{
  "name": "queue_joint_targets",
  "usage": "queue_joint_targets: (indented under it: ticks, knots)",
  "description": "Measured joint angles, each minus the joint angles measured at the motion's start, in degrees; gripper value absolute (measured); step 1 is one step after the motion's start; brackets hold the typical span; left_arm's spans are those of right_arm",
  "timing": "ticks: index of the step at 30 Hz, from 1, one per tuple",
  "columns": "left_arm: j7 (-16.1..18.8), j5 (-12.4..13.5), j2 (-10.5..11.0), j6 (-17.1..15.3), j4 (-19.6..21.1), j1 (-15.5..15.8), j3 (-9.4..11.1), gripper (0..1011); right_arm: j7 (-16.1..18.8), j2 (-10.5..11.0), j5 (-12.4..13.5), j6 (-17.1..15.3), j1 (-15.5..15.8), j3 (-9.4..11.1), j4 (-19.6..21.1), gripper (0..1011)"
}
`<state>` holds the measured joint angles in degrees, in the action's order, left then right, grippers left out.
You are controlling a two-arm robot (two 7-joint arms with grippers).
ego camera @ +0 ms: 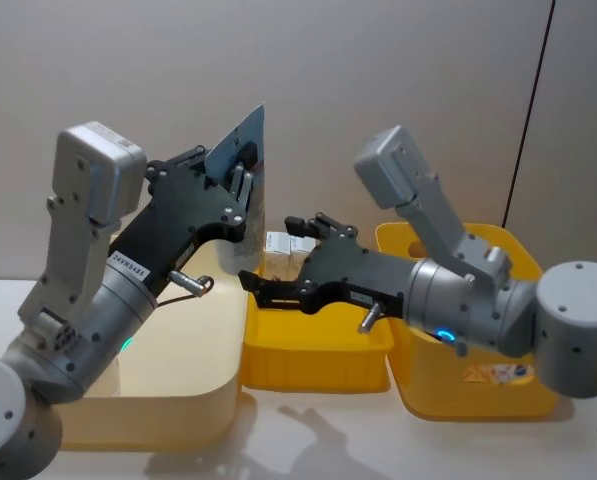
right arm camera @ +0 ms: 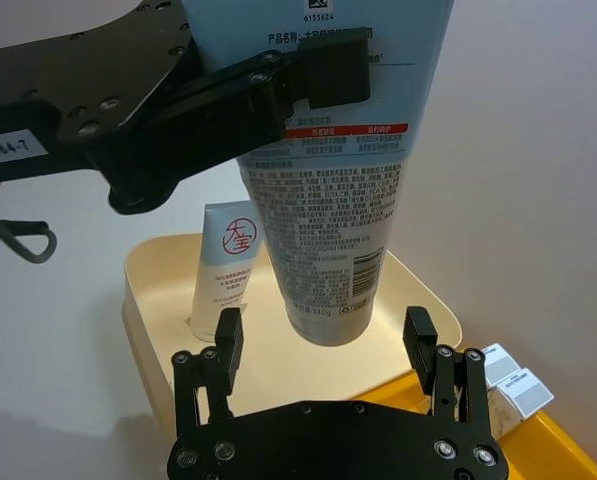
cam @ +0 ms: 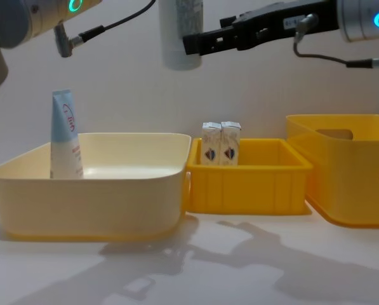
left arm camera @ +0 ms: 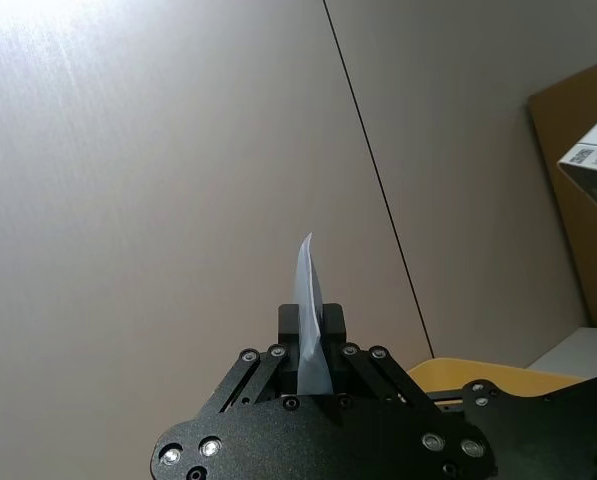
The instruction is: Bimanual collaborative sorting of washing and personal care products
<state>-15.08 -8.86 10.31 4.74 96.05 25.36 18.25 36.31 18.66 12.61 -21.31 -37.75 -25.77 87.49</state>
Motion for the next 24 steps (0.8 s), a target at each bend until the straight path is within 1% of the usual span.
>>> queue_joint_targets:
  ticks: [17,19,24]
  knots:
    - [-0.2,-0.1,-0.1,-0.2,0.5,-0.7,-0.3,139,-1.4,-2.6,-1.0,2.0,-3.3,-2.5,-5.1,1001]
    - [-0.1,0.0,0.0,-0.3,0.7,-0.9,-0.5,139,-1.7,-3.2,-1.2,2.6,-4.1,-2.9,-6.4,1001]
    - [-0.1,0.0,0.1,-0.4,1.0,-1.2,-0.7,139,-2.0,-3.8,-1.4,3.3,-4.9,-3.4,-7.7,1001]
